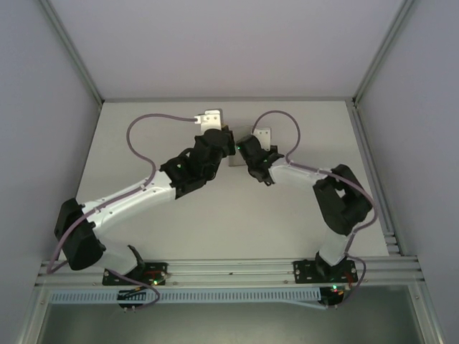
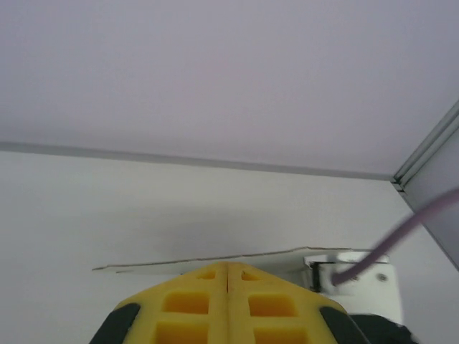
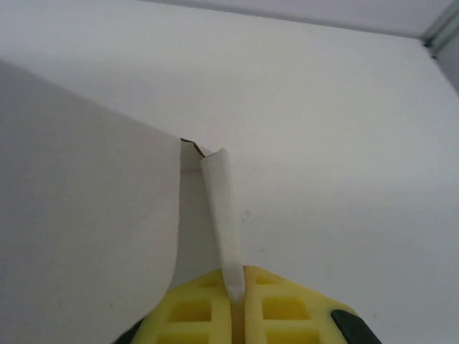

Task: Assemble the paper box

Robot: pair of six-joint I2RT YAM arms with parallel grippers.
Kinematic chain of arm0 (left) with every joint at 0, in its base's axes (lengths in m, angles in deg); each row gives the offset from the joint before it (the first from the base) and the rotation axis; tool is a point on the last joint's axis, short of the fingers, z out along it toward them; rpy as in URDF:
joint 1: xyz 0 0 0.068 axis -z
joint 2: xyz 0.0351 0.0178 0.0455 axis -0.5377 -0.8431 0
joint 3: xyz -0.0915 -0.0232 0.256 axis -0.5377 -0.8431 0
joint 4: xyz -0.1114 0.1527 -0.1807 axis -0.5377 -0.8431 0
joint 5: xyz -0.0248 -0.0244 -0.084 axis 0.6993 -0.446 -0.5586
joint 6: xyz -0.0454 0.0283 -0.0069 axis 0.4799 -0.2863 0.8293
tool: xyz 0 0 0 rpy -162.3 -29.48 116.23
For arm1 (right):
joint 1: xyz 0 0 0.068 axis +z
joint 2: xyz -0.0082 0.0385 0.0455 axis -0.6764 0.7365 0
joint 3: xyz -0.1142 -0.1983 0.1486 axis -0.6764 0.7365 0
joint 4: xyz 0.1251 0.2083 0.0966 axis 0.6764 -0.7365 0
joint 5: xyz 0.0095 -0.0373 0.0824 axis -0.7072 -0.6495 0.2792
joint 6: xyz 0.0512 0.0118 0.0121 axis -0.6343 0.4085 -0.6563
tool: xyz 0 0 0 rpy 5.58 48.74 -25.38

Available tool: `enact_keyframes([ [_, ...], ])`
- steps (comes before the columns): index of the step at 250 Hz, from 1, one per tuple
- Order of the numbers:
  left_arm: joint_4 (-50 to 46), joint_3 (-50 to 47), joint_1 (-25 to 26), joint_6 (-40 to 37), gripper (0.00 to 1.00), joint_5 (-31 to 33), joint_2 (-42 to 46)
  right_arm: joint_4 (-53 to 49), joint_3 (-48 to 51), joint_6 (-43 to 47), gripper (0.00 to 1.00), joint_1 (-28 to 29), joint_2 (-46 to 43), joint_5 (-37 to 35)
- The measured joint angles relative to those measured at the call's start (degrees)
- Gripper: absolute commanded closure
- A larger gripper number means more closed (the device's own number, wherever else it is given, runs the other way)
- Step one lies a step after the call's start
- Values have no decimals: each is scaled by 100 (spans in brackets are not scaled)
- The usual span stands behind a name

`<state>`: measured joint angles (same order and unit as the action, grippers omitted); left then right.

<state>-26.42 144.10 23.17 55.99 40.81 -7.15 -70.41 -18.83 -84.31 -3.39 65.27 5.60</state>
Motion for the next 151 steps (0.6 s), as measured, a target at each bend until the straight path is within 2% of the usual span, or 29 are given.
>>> enact_keyframes([
  [6, -17, 0, 0, 2, 95, 7, 0, 76, 98, 39, 100, -35, -118, 166],
  [16, -33, 0, -7, 4, 82, 20, 2, 170, 212, 68, 100, -101, -249, 400],
  [35, -103, -2, -22, 28, 73, 22, 2, 341, 400, 79, 100, -317, -483, 955],
  [50, -164, -44, -48, 35, 58, 15, 39, 503, 575, -13, 99, -557, -697, 1445],
  [65, -282, -173, -90, 31, 39, 2, 177, 688, 785, -105, 98, -789, -953, 1882],
  [81, -442, -361, -168, 59, 10, -28, 428, 914, 1012, -205, 97, -1014, -1239, 2297],
  [88, -509, -439, -208, 87, 1, -55, 551, 1027, 1113, -258, 97, -1110, -1362, 2503],
  [125, -654, -1008, -573, 109, 0, -452, 1429, 1633, 1508, -564, 96, -1523, -1821, 3585],
  [151, -573, -1373, -1158, 177, 0, -1362, 1821, 1930, 1580, -721, 99, -1626, -1932, 4181],
])
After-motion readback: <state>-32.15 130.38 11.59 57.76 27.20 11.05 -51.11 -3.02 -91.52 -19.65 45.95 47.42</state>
